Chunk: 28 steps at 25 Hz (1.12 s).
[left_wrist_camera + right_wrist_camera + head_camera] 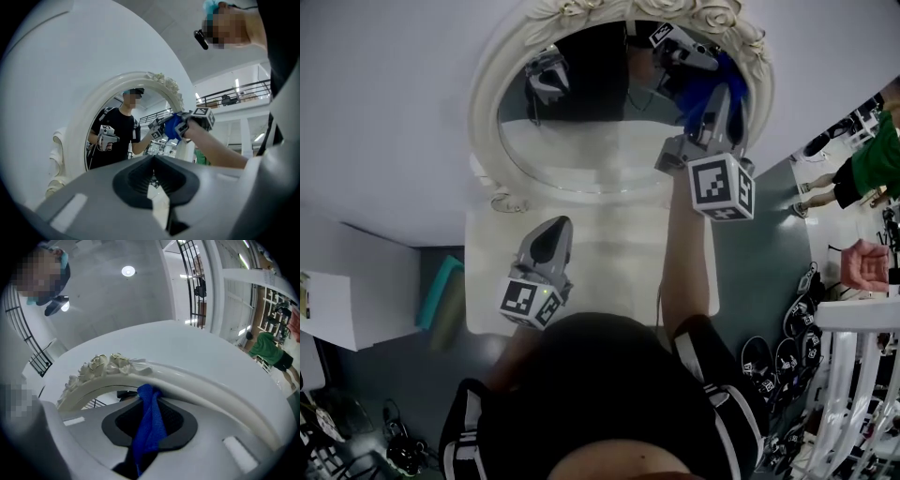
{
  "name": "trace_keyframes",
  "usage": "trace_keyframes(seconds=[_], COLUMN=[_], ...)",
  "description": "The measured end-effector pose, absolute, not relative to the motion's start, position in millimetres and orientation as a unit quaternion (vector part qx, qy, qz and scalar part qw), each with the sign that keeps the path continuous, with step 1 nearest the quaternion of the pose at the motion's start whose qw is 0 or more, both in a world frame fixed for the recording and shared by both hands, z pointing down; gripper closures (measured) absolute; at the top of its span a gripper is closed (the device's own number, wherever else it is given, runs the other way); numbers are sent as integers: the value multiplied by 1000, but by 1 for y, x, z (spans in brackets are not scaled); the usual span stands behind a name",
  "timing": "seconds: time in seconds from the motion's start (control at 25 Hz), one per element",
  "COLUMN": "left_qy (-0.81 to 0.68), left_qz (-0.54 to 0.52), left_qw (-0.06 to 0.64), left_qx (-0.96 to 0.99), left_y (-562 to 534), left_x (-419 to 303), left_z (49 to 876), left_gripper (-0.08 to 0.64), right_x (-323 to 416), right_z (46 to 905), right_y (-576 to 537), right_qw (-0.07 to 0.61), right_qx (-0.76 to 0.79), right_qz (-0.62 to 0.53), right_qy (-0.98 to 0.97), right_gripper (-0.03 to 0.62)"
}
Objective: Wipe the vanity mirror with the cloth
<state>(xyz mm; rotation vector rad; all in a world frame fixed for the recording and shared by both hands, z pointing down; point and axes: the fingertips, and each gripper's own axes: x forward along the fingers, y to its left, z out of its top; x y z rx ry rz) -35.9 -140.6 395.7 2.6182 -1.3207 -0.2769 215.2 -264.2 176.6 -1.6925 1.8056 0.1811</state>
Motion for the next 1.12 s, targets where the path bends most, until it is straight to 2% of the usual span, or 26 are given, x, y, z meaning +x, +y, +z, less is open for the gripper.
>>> trace_keyframes(seconds=[0.48,0.8,1.12], left_qy=[-479,-500,-514], left_qz=[-99,-97,-93], left_qw=[97,94,94], left_qx=[867,855,847], left_y=[-128,-121,-119], left_x=[-63,-80,-98], left_z=[396,397,403], left_gripper=[549,549,549], right_x=[139,114,52], right_z=[122,113,113], right_y=[-267,-267,-271], right_qw=[209,167,96], right_qx=[-636,-635,-623], right_qz=[174,211,288], right_qy=[722,724,721], right_gripper=[538,537,537])
